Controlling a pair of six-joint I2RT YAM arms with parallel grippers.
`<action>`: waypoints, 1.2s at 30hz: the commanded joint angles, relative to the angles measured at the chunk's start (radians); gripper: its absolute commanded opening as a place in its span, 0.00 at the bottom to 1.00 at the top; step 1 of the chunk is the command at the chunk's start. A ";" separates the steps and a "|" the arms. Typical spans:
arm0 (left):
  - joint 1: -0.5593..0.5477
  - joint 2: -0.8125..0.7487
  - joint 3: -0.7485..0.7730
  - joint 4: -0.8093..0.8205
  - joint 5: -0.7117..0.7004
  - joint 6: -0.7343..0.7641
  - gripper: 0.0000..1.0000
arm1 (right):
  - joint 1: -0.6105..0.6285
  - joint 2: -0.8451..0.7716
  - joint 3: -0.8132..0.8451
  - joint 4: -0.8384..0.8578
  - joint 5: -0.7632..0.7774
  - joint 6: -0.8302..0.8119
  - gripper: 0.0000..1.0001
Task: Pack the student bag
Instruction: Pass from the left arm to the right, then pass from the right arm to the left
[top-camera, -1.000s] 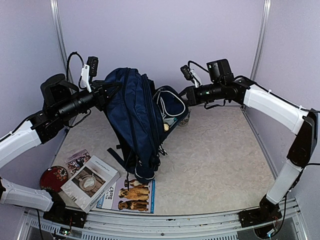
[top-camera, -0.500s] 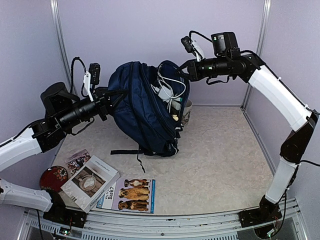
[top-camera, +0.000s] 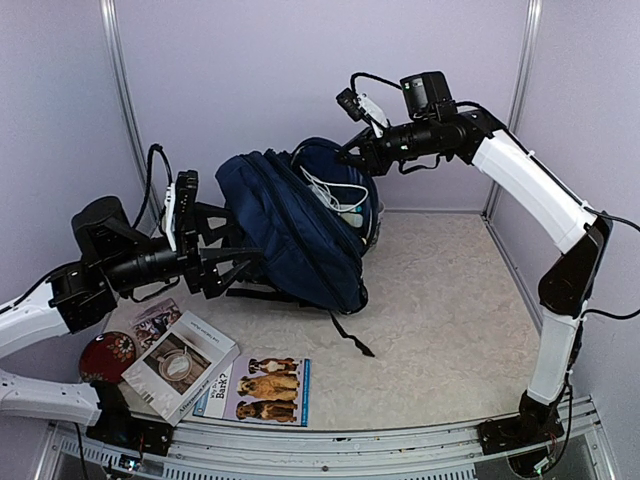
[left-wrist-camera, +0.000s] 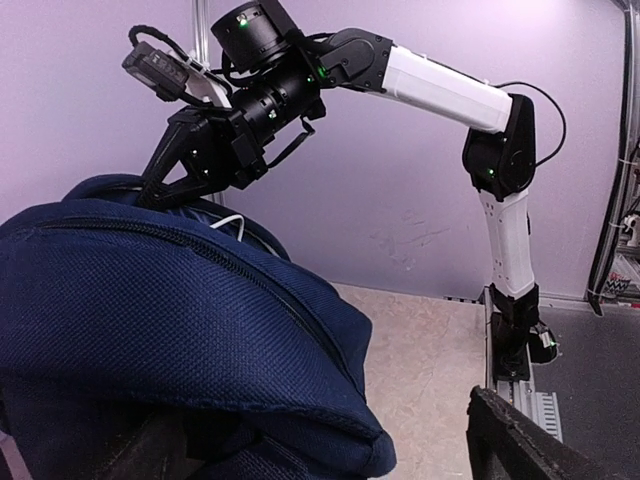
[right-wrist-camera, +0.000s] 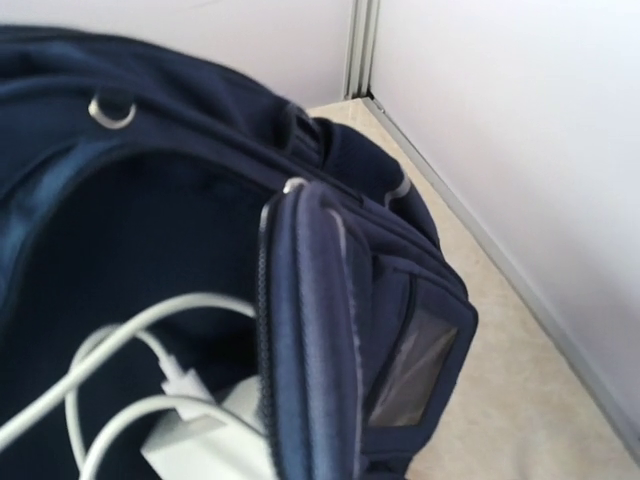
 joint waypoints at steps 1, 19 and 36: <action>-0.002 -0.131 0.012 -0.140 0.018 0.111 0.98 | -0.012 -0.021 0.066 0.003 -0.022 -0.149 0.00; -0.001 0.121 0.329 -0.293 -0.372 0.095 0.76 | 0.018 -0.059 0.006 -0.052 -0.347 -0.289 0.00; -0.007 0.398 0.382 -0.226 -0.070 0.162 0.58 | 0.082 -0.143 -0.218 -0.004 -0.379 -0.318 0.00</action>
